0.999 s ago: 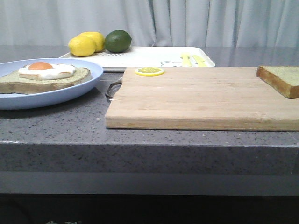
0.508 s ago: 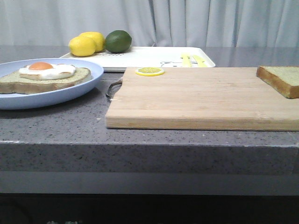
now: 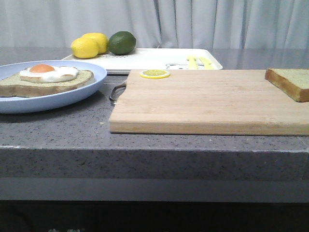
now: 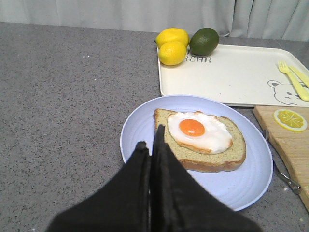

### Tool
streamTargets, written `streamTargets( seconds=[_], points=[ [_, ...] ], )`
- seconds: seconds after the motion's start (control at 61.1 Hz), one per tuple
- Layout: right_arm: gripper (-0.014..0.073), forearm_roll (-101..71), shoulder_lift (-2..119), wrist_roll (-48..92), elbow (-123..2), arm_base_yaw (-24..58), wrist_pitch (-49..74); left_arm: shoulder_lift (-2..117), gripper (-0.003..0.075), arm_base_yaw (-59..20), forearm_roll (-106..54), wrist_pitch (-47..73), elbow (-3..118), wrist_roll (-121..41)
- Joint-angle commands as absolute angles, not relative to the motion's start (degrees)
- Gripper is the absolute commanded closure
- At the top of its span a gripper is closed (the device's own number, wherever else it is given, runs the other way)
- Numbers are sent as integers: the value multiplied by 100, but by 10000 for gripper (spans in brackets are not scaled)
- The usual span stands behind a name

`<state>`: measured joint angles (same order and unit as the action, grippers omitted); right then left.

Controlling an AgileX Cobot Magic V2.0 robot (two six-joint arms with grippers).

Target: Place bread and move sandwich to tray

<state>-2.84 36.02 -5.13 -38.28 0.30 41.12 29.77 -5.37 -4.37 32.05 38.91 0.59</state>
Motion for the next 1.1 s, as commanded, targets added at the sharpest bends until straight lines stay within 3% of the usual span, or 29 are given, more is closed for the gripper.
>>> streamTargets(
  seconds=[0.0,0.065,0.131,0.229,0.311,0.36,0.622,0.868,1.08],
  points=[
    [641,-309,3776,-460,-4017,6,3809,3066,736,-539,-498,2800,4085,119],
    [549,-309,3882,-460,-4017,6,3830,3066,689,-539,-498,2800,4085,119],
    [417,-309,3935,-460,-4017,11,3831,3066,594,-539,-498,2800,4085,119],
    [178,-309,3986,-460,-4017,11,3818,3066,376,-539,-498,2778,4085,119],
    [55,-309,3999,-460,-4017,11,3749,3066,210,-539,-498,2753,4085,119],
    [24,-309,3999,-460,-4017,11,3719,3066,169,-539,-498,2753,4085,119],
    [21,-676,4152,-460,-4125,11,3808,3075,209,-539,-507,2739,4085,96],
    [21,-639,4992,-460,-5059,-41,4653,3075,209,-550,-507,2606,4085,-63],
    [21,-786,6046,-409,-5867,-916,5267,3075,209,-935,-507,2596,4085,-63]
  ],
)
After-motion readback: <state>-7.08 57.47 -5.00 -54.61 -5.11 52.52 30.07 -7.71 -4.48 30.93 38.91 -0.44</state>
